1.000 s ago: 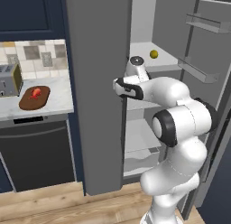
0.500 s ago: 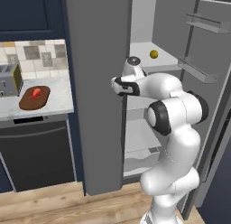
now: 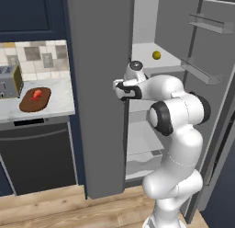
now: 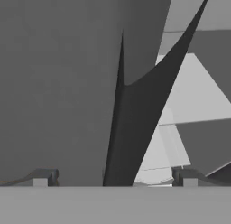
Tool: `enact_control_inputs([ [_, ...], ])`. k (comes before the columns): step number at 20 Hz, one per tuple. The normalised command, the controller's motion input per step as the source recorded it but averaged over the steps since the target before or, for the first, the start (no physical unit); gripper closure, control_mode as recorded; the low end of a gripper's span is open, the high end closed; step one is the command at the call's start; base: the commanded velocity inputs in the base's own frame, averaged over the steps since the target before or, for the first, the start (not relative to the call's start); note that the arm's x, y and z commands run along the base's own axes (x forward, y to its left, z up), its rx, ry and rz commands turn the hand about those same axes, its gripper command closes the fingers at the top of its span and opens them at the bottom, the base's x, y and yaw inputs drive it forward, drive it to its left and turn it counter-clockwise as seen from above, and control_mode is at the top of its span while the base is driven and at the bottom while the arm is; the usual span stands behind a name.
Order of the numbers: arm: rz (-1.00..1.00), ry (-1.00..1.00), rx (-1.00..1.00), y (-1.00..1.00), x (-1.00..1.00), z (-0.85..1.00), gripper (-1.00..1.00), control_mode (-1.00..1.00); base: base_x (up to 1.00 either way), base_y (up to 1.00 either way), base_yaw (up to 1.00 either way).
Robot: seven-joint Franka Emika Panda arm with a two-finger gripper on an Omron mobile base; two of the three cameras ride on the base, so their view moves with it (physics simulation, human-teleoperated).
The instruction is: Retrieve a lemon from the fridge and place it on the cutting board with the fish.
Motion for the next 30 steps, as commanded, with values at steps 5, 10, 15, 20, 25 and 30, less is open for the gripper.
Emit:
enact_control_inputs([
  [5, 0.0, -0.06, 0.0, 0.0, 0.24, -0.17, -1.0, -1.0, 0.0, 0.0, 0.0],
  [10, 0.0, -0.01, 0.0, 0.0, 0.13, -0.17, -1.0, -1.0, 0.0, 0.0, 0.0],
  [15, 0.0, 0.0, 0.0, 0.0, 0.21, 0.0, 1.0, -1.0, 0.0, 0.0, 0.0],
  [20, 0.0, -0.02, 0.0, 0.0, 0.14, -0.01, 1.0, -1.0, 0.0, 0.0, 0.0],
  [25, 0.0, -0.01, 0.0, 0.0, 0.03, -0.01, 1.0, -1.0, 0.0, 0.0, 0.0],
  [30, -0.01, 0.0, 0.0, 0.0, -0.01, 0.0, 1.0, -1.0, 0.0, 0.0, 0.0],
])
